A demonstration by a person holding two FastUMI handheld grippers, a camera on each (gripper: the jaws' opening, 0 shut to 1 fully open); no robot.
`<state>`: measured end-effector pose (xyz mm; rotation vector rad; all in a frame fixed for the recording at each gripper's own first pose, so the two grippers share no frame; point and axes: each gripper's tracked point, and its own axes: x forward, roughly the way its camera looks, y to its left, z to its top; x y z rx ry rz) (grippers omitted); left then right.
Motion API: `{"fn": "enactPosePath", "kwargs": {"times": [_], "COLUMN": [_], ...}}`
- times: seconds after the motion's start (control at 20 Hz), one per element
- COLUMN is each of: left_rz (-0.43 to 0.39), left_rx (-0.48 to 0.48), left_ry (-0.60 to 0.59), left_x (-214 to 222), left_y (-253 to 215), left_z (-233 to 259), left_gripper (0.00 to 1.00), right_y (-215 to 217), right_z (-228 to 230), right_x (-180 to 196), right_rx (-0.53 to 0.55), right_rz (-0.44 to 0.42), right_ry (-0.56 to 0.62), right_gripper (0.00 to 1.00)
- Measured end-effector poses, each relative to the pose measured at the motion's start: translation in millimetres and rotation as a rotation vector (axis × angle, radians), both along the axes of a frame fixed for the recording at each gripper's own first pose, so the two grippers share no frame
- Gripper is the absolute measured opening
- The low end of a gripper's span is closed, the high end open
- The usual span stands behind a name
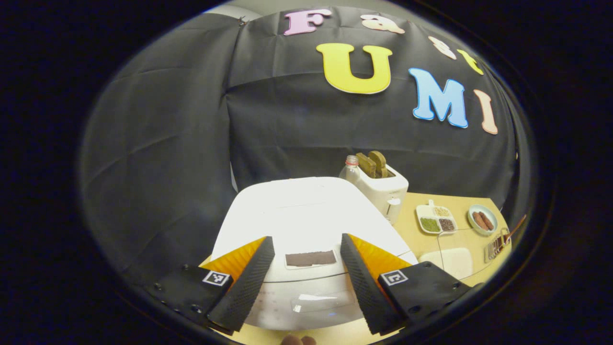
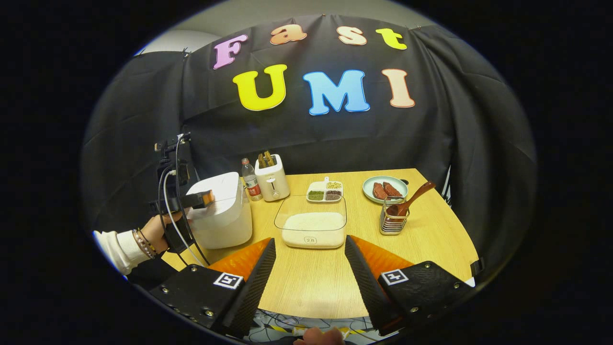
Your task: Close the left gripper, press the button to open the rice cooker; take a wooden spoon from the chopstick holder with the right hand, scoop a spoonful of rice and pour it into the rice cooker, then put the wooden spoon back into the chopstick holder.
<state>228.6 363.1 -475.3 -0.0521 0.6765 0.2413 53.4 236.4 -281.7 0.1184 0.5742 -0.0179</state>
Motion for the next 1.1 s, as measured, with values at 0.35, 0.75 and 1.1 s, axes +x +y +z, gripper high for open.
{"fn": "enactPosePath", "kwargs": {"times": [0.35, 0.75, 1.1], "left_rz": [-0.044, -0.127, -0.123], "left_rx": [-0.065, -0.161, -0.174], "left_ry": [0.009, 0.03, -0.019], "left_x": [-46.3, -147.7, -217.5], "left_y": [-29.7, -103.6, -184.2], "left_z": [17.0, 48.0, 115.6], "left_gripper": [0.98, 0.96, 0.98], "right_y": [-1.0, -3.4, -40.3], "right_z": [5.3, -3.1, 18.9], "right_x": [7.0, 7.5, -10.9], "right_rx": [-0.002, 0.005, 0.031], "right_rz": [-0.015, 0.041, 0.142], "right_ry": [-0.018, -0.004, -0.053], "right_gripper": [0.89, 0.89, 0.89]}}
